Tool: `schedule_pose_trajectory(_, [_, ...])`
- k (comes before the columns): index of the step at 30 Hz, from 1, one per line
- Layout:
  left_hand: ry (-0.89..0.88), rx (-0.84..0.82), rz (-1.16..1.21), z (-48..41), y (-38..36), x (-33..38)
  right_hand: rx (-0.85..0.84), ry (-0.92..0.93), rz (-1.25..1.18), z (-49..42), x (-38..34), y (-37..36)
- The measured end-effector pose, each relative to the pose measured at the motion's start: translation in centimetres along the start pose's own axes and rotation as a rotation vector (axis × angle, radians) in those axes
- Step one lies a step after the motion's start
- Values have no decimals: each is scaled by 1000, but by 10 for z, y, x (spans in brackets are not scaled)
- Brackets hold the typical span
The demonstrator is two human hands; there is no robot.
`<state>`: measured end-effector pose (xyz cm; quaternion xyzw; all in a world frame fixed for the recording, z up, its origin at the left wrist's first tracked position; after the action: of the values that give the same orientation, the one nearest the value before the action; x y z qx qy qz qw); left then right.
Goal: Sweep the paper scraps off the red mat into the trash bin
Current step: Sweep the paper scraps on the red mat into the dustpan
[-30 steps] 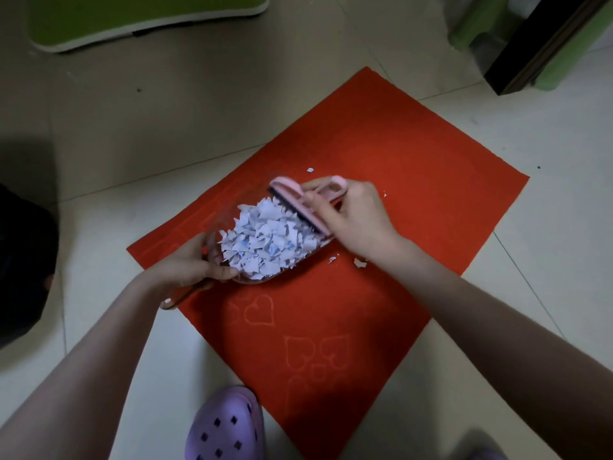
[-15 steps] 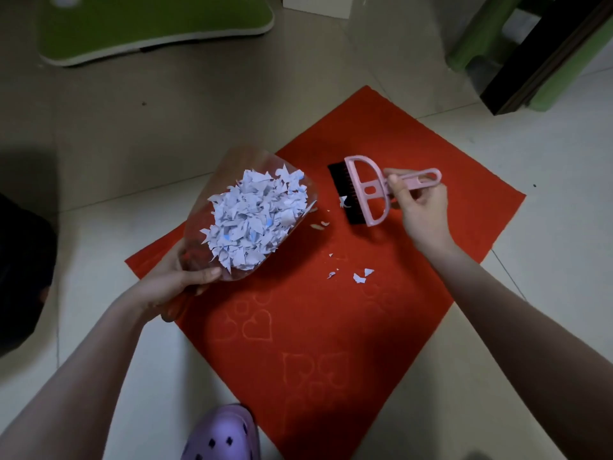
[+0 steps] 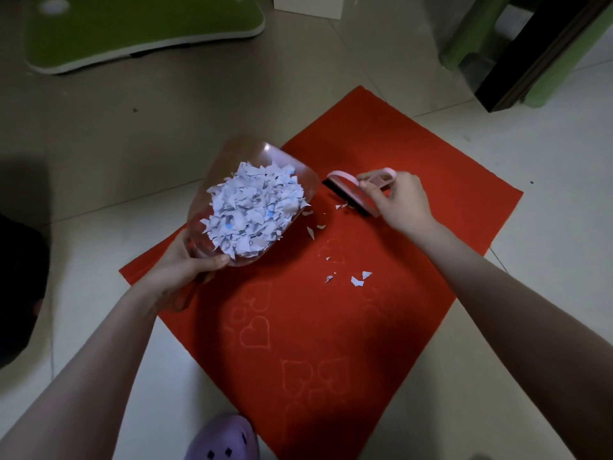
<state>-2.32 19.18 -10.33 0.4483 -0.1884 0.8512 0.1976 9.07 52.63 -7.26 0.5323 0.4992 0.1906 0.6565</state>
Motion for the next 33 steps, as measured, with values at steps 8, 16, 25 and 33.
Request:
schedule_pose_trajectory(8, [111,4,-220,-1,29,1,-165,1,158,-10,-7,-17])
schedule_pose_trajectory(16, [199,-86,-294,7,55,16,-135,71,33,-19,-7,10])
schedule_pose_trajectory(25, [295,-111,-329,16,60,17,-190,149,176,-54,-54,-42])
schedule_pose_trajectory(33, [303,-68,-355,17,61,12,-598,400,330,-24,-39,-5])
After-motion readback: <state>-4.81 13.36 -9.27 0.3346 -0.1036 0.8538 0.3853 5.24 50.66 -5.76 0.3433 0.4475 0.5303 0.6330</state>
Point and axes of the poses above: each hand's wrist, its own z-axis away from the middle knuckle, its own y-axis out of the back of the hand, x = y × z, the point moved 1 cm from there along -z, towards the middle knuckle, and after that the axes turned 10 degrees about z, right-handed, at the moved point
